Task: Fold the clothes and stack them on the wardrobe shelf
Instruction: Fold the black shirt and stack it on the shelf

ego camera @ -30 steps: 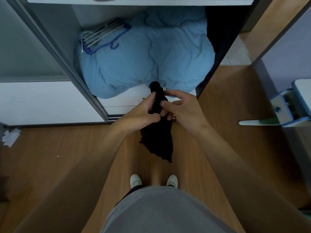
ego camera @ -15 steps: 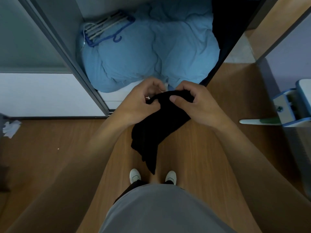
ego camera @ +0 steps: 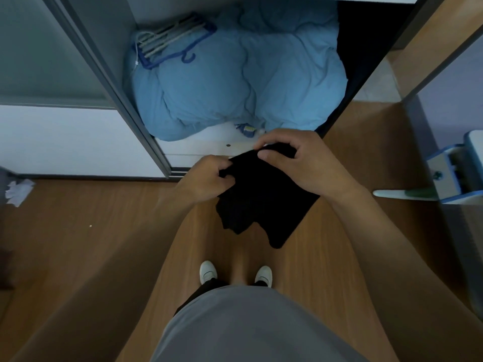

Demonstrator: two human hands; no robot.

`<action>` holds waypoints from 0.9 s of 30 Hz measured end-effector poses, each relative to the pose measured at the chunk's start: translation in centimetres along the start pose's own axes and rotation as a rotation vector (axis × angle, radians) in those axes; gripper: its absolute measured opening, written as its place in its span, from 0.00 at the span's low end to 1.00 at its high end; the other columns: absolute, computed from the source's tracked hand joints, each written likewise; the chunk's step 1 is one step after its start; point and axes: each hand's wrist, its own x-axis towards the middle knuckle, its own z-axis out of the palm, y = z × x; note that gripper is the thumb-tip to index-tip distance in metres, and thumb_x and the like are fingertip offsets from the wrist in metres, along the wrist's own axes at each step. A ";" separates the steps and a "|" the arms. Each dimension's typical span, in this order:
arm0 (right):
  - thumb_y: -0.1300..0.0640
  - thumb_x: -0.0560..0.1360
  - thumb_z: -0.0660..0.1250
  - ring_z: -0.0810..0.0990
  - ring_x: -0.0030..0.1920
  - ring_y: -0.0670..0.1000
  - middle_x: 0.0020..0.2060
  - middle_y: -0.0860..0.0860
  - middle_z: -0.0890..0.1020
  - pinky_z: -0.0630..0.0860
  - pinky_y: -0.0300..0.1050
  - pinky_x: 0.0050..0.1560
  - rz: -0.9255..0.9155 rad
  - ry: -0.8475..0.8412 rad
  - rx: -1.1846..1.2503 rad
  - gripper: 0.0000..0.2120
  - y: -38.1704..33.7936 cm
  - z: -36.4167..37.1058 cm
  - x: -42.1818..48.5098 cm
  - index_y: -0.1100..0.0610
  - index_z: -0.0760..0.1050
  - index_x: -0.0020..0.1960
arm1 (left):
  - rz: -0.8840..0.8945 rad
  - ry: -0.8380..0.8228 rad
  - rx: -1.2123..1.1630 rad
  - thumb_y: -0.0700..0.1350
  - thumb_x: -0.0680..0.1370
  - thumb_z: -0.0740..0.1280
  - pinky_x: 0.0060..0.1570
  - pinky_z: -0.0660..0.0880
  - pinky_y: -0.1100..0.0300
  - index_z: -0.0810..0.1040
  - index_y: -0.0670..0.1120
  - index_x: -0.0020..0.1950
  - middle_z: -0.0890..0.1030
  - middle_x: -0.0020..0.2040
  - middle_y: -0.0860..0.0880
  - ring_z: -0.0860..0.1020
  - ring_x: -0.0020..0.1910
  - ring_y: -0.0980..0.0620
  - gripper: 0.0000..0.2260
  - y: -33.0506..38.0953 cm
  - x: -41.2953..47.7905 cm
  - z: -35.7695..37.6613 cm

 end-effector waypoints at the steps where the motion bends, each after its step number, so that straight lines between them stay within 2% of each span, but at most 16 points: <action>1: 0.56 0.78 0.70 0.81 0.54 0.39 0.51 0.40 0.85 0.74 0.38 0.61 0.005 -0.061 -0.055 0.07 0.1 -0.4 0.1 0.51 0.84 0.55 | -0.021 0.035 -0.004 0.28 0.73 0.65 0.37 0.67 0.60 0.75 0.40 0.34 0.75 0.34 0.50 0.73 0.33 0.57 0.11 -0.3 0.1 0.0; 4: 0.53 0.78 0.70 0.80 0.52 0.40 0.49 0.39 0.84 0.75 0.42 0.59 0.039 -0.148 -0.210 0.07 0.6 -1.7 0.3 0.49 0.84 0.54 | 0.004 0.174 -0.031 0.28 0.72 0.65 0.35 0.67 0.62 0.76 0.40 0.33 0.74 0.34 0.50 0.72 0.33 0.57 0.10 -0.4 0.3 -0.2; 6: 0.49 0.77 0.71 0.80 0.49 0.42 0.46 0.41 0.83 0.76 0.45 0.55 0.072 -0.149 -0.271 0.07 0.6 -2.3 0.7 0.50 0.83 0.52 | 0.057 0.215 -0.070 0.28 0.71 0.64 0.34 0.66 0.67 0.73 0.48 0.30 0.73 0.33 0.52 0.72 0.32 0.58 0.16 0.1 0.4 -0.3; 8: 0.48 0.76 0.72 0.79 0.46 0.44 0.43 0.44 0.83 0.75 0.43 0.49 0.075 -0.110 -0.275 0.08 0.3 -2.4 0.9 0.52 0.82 0.49 | 0.073 0.188 -0.078 0.29 0.71 0.63 0.34 0.66 0.69 0.70 0.53 0.30 0.73 0.32 0.54 0.72 0.32 0.60 0.20 0.1 0.6 -0.2; 10: 0.51 0.77 0.72 0.79 0.43 0.43 0.41 0.46 0.82 0.73 0.39 0.45 0.040 -0.048 -0.219 0.07 -0.2 -2.4 1.0 0.55 0.81 0.46 | 0.047 0.101 -0.049 0.29 0.73 0.64 0.36 0.70 0.63 0.74 0.48 0.32 0.76 0.34 0.49 0.74 0.34 0.58 0.16 -0.7 0.8 0.1; 12: 0.56 0.77 0.71 0.79 0.40 0.44 0.38 0.48 0.82 0.72 0.36 0.43 0.006 0.011 -0.152 0.07 -0.8 -2.4 0.9 0.59 0.79 0.43 | -0.006 0.004 0.029 0.30 0.73 0.66 0.40 0.73 0.54 0.77 0.37 0.35 0.79 0.38 0.40 0.78 0.38 0.47 0.08 -2.2 1.0 0.7; 13: 0.58 0.77 0.71 0.79 0.40 0.47 0.38 0.51 0.82 0.73 0.39 0.43 -0.015 0.043 -0.124 0.08 -1.1 -2.5 0.9 0.61 0.78 0.42 | -0.038 -0.029 0.057 0.30 0.74 0.66 0.41 0.74 0.52 0.77 0.34 0.36 0.80 0.39 0.36 0.78 0.39 0.42 0.07 -3.0 1.0 1.1; 14: 0.60 0.77 0.70 0.80 0.41 0.51 0.38 0.55 0.82 0.74 0.43 0.44 -0.037 0.073 -0.100 0.09 -1.3 -2.6 0.9 0.63 0.77 0.40 | -0.071 -0.052 0.066 0.29 0.74 0.66 0.40 0.73 0.52 0.78 0.32 0.36 0.80 0.39 0.34 0.78 0.38 0.42 0.07 -3.8 0.9 1.6; 15: 0.61 0.76 0.70 0.80 0.41 0.54 0.38 0.58 0.82 0.75 0.46 0.45 -0.054 0.097 -0.075 0.10 -1.5 -2.8 1.0 0.65 0.76 0.39 | -0.103 -0.069 0.065 0.28 0.74 0.66 0.40 0.71 0.53 0.78 0.31 0.36 0.81 0.39 0.33 0.77 0.38 0.43 0.07 -4.4 0.7 2.0; 17: 0.62 0.76 0.70 0.81 0.42 0.55 0.38 0.59 0.82 0.76 0.45 0.46 -0.066 0.118 -0.025 0.11 -1.7 -3.0 1.1 0.65 0.74 0.37 | -0.129 -0.092 0.044 0.28 0.74 0.66 0.41 0.71 0.58 0.80 0.33 0.37 0.81 0.40 0.36 0.78 0.40 0.44 0.07 -5.3 0.2 2.8; 19: 0.62 0.76 0.70 0.81 0.41 0.52 0.39 0.58 0.83 0.75 0.41 0.46 -0.050 0.123 0.016 0.12 -1.7 -2.8 1.2 0.61 0.74 0.35 | -0.133 -0.100 -0.065 0.29 0.74 0.67 0.40 0.70 0.68 0.79 0.46 0.36 0.79 0.38 0.47 0.79 0.39 0.58 0.13 -5.4 -0.3 3.4; 21: 0.63 0.76 0.70 0.81 0.42 0.53 0.39 0.59 0.83 0.75 0.40 0.46 -0.036 0.125 0.037 0.12 -1.7 -2.4 1.2 0.60 0.74 0.35 | -0.124 -0.093 -0.118 0.31 0.75 0.68 0.38 0.70 0.73 0.74 0.53 0.38 0.76 0.36 0.54 0.77 0.36 0.65 0.16 -5.0 -0.4 3.8; 24: 0.64 0.76 0.69 0.81 0.43 0.54 0.40 0.60 0.83 0.75 0.41 0.47 -0.017 0.123 0.075 0.11 -1.7 -1.7 1.1 0.67 0.74 0.37 | -0.086 -0.049 -0.099 0.31 0.75 0.68 0.35 0.69 0.70 0.71 0.50 0.34 0.74 0.31 0.51 0.75 0.32 0.59 0.17 -5.0 0.0 4.1; 26: 0.64 0.76 0.69 0.81 0.43 0.54 0.40 0.59 0.83 0.75 0.42 0.47 -0.022 0.125 0.099 0.10 -1.8 -1.6 1.1 0.68 0.74 0.38 | -0.120 -0.053 -0.073 0.31 0.76 0.67 0.35 0.69 0.70 0.74 0.43 0.35 0.77 0.33 0.44 0.76 0.34 0.53 0.12 -5.6 0.2 4.1; 27: 0.64 0.76 0.69 0.81 0.43 0.55 0.41 0.60 0.83 0.75 0.43 0.47 -0.032 0.127 0.104 0.10 -1.9 -1.7 1.2 0.68 0.75 0.38 | -0.160 -0.058 -0.047 0.32 0.77 0.67 0.35 0.70 0.72 0.75 0.42 0.37 0.78 0.34 0.43 0.76 0.34 0.52 0.10 -6.0 0.2 4.1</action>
